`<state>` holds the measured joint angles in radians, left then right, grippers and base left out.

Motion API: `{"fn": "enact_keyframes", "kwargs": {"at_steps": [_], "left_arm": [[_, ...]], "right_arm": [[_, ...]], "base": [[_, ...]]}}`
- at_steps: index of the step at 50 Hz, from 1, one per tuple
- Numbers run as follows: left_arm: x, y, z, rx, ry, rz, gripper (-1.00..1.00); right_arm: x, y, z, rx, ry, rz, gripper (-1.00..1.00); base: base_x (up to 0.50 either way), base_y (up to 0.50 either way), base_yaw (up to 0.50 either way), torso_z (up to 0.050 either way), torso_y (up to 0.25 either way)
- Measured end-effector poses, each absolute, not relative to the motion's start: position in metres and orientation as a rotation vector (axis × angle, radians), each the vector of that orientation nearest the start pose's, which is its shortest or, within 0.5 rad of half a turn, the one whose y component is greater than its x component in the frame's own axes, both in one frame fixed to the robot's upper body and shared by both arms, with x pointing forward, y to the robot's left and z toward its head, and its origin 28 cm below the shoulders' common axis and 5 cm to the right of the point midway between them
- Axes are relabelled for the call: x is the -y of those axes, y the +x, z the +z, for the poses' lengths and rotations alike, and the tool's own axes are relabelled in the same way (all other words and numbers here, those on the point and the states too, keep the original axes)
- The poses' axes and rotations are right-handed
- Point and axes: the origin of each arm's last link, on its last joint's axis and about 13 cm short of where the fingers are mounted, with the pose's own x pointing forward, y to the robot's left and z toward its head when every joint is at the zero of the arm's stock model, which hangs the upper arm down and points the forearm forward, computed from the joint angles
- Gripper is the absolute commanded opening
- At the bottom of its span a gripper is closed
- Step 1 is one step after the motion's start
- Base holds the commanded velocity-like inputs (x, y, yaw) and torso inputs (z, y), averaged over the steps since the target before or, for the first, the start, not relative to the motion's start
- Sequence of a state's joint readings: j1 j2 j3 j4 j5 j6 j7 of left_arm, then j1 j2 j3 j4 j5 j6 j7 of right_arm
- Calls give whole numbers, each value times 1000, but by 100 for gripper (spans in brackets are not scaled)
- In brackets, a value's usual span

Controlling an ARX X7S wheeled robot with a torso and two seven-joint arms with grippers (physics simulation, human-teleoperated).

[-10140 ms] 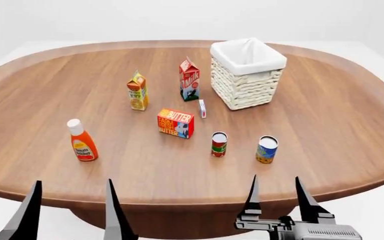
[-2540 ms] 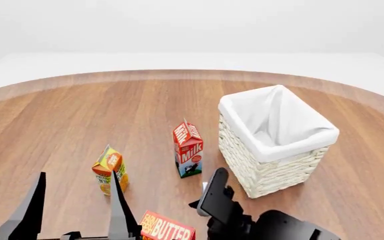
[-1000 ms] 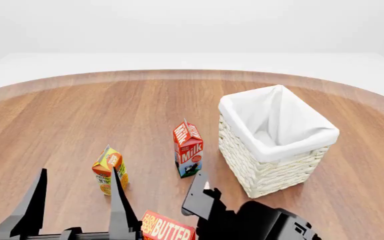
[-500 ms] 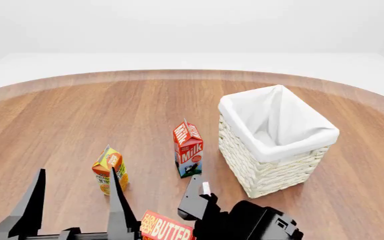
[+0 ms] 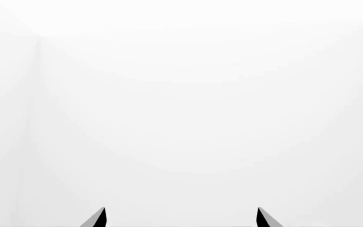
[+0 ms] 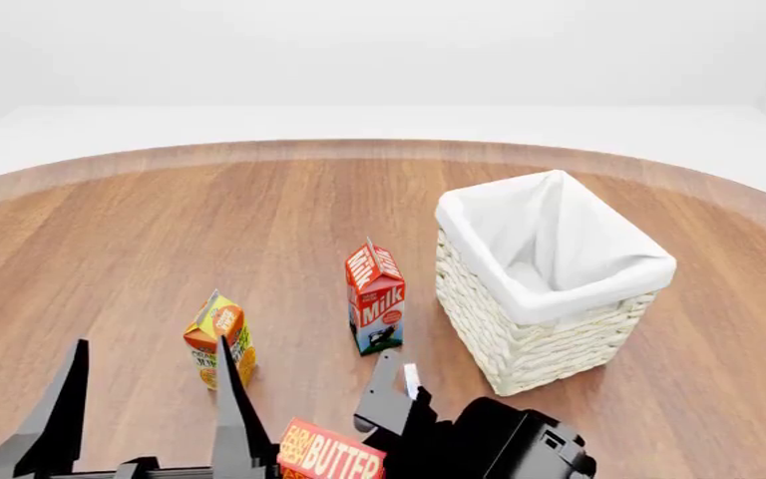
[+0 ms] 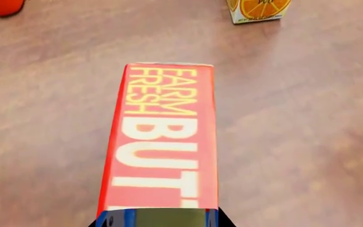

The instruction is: Pick up the cream cheese box and the butter, and put them in the basket.

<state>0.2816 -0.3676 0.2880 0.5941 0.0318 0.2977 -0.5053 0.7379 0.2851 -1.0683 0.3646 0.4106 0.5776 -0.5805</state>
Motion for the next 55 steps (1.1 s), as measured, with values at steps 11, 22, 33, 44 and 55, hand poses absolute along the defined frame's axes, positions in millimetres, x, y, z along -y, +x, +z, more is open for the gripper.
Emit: {"fn": "enact_keyframes", "kwargs": {"at_steps": [11, 22, 33, 44, 55], "left_arm": [[-201, 133, 101, 574, 36, 46, 100], [-202, 134, 101, 572, 37, 45, 100], [-202, 134, 102, 571, 36, 44, 100], [-202, 135, 102, 571, 34, 43, 100], [-202, 135, 102, 571, 33, 44, 100]], "right_arm": [[60, 295, 31, -685, -444, 1182, -100], [64, 281, 38, -645, -448, 1169, -100], [70, 275, 58, -566, -427, 1142, -100], [75, 274, 77, -486, -394, 1101, -100], [82, 277, 105, -384, -343, 1022, -100]], "base": [[1, 2, 3, -1, 0], [0, 0, 0, 0, 0], [0, 0, 0, 0, 0], [0, 0, 0, 0, 0], [0, 0, 0, 0, 1]]}}
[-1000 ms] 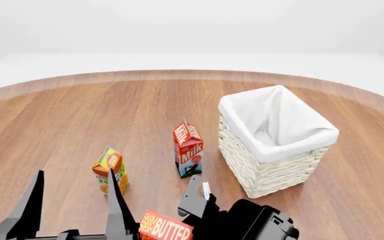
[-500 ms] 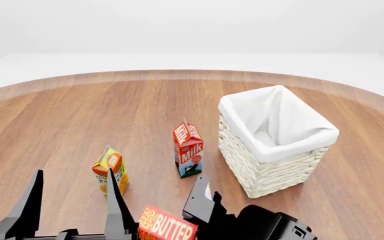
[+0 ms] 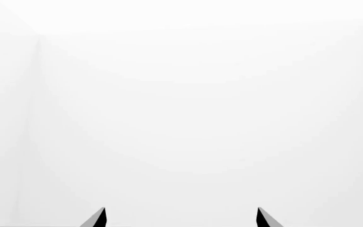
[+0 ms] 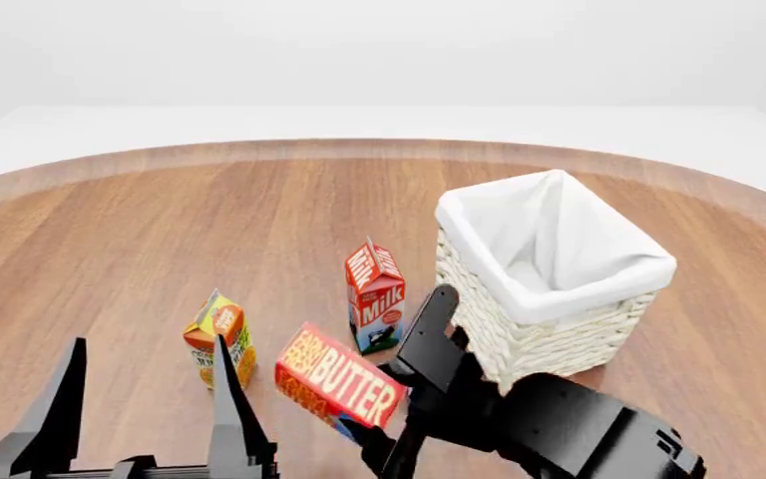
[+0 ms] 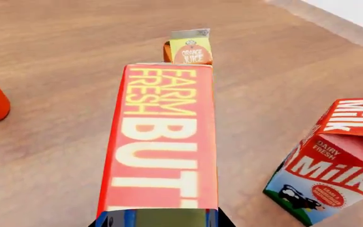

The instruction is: Pick up the cream cheese box and the butter, and put them in the basket.

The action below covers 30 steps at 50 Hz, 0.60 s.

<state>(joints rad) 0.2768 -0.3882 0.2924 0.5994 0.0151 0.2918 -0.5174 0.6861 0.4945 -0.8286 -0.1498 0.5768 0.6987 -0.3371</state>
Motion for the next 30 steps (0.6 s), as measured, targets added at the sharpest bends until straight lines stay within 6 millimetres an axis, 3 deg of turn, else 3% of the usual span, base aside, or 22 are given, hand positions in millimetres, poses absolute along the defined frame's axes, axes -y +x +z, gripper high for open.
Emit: {"fn": "enact_keyframes", "kwargs": {"at_steps": [6, 30], "left_arm": [[-202, 134, 101, 571, 31, 45, 100], [-202, 132, 97, 567, 28, 44, 100]], "right_arm": [[87, 281, 129, -307, -325, 960, -100], [98, 298, 193, -194, -261, 822, -100]], "base": [[0, 0, 0, 0, 2], [0, 0, 0, 0, 1]]}}
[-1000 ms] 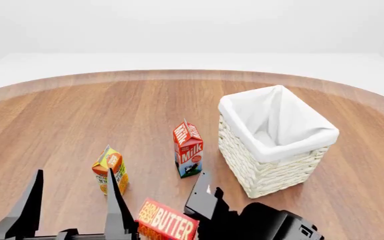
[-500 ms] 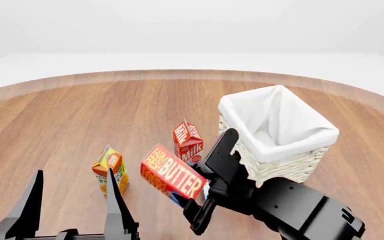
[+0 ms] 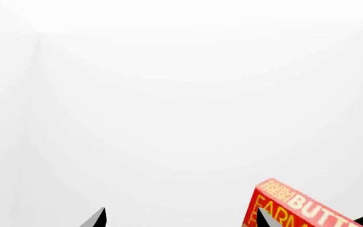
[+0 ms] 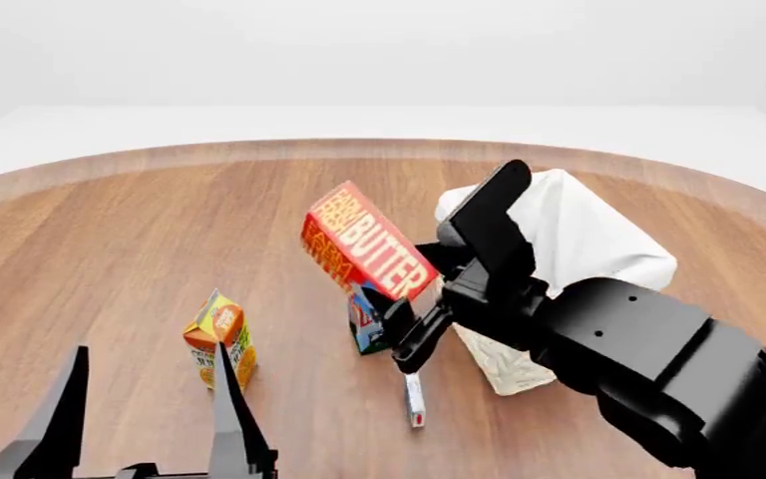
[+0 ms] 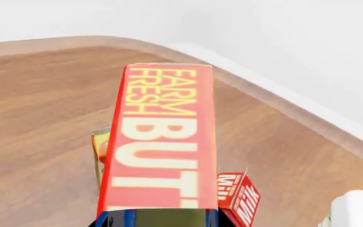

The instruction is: Pick up the cream cheese box and the butter, and put them in the basket.

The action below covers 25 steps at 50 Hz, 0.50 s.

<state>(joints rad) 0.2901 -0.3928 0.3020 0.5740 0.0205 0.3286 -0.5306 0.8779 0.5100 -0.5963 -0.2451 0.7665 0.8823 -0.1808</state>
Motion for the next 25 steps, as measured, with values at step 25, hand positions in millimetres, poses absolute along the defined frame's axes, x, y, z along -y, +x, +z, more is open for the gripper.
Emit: {"fn": "enact_keyframes", "kwargs": {"at_steps": [25], "left_arm": [[-203, 133, 97, 567, 27, 42, 100]], "right_arm": [[114, 331, 239, -191, -180, 628, -100]], "base": [[0, 0, 0, 0, 1]]}}
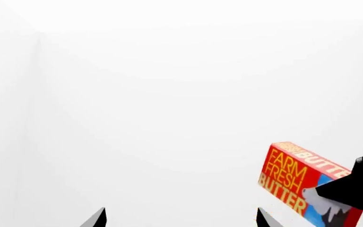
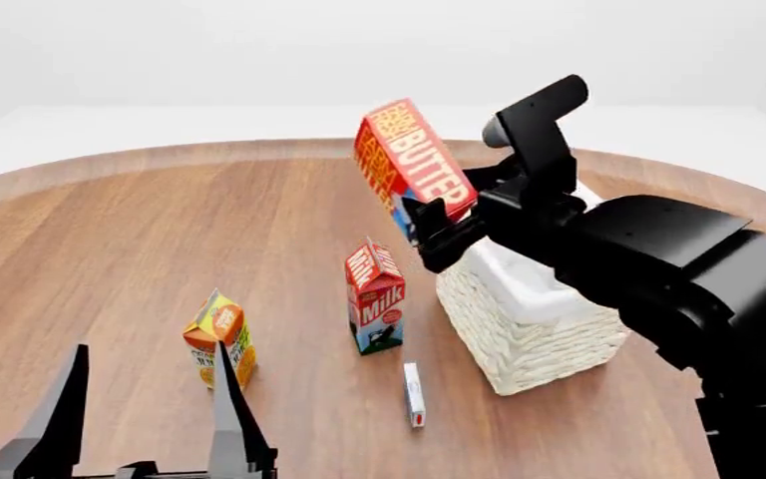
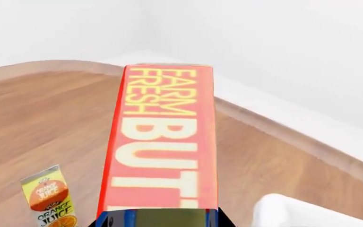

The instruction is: Pick up the cream cheese box and the butter, and put them in the basket.

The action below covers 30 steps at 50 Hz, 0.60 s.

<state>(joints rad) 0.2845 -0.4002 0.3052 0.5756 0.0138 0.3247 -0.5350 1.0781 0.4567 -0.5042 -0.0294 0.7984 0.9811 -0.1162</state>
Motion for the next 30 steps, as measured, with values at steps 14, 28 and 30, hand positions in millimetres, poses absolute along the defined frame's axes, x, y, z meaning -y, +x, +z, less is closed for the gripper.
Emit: {"fn": "enact_keyframes", "kwargs": {"at_steps": [14, 28, 30], "left_arm": [[-203, 134, 99, 567, 27, 43, 100], [-204, 135, 100, 567, 26, 43, 100], [-204, 135, 100, 567, 26, 43, 100]], "right_arm": [[127, 353, 262, -212, -120, 489, -100], [144, 376, 271, -262, -72, 337, -100], [146, 377, 271, -271, -72, 319, -100]], "base": [[0, 0, 0, 0, 1], [0, 0, 0, 0, 1], [0, 0, 0, 0, 0]]}}
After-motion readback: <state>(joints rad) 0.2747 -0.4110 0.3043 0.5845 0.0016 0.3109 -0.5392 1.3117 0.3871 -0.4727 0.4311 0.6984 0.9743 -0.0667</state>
